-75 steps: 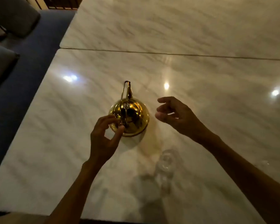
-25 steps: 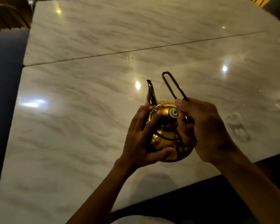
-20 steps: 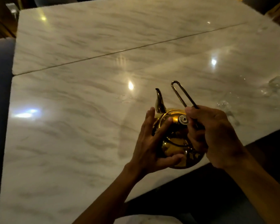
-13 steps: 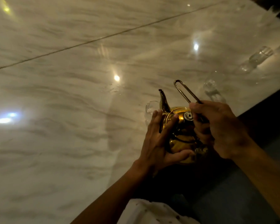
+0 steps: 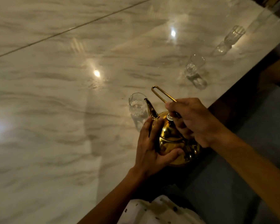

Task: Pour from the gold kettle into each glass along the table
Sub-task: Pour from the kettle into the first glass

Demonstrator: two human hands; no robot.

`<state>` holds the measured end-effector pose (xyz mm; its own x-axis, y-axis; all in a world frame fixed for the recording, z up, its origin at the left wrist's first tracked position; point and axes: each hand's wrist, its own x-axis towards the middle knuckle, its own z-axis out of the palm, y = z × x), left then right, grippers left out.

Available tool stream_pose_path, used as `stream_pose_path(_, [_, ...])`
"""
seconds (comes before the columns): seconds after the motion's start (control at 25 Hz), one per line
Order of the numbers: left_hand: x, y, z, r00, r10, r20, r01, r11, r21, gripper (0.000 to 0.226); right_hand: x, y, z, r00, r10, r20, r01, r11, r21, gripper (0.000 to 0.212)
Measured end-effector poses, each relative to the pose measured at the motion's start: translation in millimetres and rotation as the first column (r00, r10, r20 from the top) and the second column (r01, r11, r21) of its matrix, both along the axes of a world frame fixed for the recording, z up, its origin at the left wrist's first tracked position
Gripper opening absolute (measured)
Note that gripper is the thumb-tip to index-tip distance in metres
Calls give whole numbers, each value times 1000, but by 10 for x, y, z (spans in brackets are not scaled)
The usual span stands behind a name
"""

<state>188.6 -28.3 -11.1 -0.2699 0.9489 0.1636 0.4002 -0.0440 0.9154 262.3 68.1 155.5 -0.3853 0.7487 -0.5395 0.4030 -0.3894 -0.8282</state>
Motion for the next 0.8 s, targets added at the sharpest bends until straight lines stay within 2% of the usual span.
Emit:
stream_pose_path(0.36, [66,97,-53,995,34,99,-28,998,-62,88,-114,227,-1,990,79,118,-74,996,-44,34])
stream_pose_path(0.64, [197,123,-19,966,65,251,-39,993,-108,87,-175,384,35,963,158,220,-140,986,-94,30])
stream_pose_path(0.8, [225,141,-2,957,95,273,-60,989,-134,88,-215,432,33,949,168,269,-139,983,-123,29])
